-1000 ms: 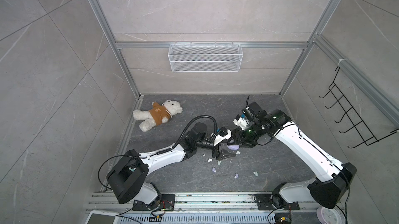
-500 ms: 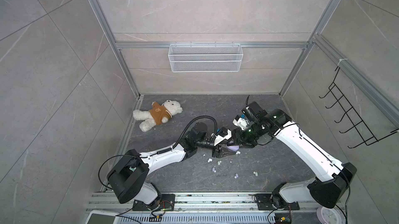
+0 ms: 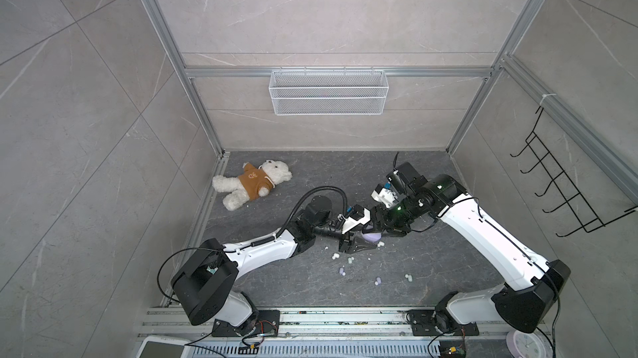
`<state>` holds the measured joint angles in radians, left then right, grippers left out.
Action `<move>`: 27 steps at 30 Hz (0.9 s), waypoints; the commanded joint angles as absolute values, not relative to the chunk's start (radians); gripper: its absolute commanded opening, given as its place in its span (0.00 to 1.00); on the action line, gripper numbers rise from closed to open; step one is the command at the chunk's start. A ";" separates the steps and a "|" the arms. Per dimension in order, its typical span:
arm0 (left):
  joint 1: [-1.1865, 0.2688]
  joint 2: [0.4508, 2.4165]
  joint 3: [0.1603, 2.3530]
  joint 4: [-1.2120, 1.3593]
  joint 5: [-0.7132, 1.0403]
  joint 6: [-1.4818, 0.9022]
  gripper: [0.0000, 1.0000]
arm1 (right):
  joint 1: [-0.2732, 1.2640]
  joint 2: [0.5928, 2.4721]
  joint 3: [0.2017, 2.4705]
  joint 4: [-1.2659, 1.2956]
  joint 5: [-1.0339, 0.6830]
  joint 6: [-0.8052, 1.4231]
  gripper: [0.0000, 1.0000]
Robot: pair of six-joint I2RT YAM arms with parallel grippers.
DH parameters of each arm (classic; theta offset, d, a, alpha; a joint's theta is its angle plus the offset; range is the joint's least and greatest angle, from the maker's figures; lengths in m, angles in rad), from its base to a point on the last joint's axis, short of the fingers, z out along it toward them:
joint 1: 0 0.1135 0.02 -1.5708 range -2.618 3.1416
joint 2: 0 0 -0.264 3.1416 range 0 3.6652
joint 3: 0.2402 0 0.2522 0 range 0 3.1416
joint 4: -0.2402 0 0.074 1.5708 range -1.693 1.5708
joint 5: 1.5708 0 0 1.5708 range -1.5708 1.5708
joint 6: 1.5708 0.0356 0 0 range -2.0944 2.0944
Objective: Insert the wireless bluetooth earbuds into the charging case
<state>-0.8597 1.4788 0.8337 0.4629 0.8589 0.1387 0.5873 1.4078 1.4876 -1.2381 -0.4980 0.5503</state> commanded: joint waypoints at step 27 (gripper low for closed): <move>-0.874 1.468 0.860 0.438 0.943 0.180 0.56 | 0.589 1.370 1.487 -1.174 -0.518 0.566 0.45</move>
<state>-0.8600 1.4788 0.8341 0.4450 0.8749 0.1432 0.5900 1.3926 1.4857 -1.2255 -0.5213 0.5621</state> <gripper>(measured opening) 0.562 0.607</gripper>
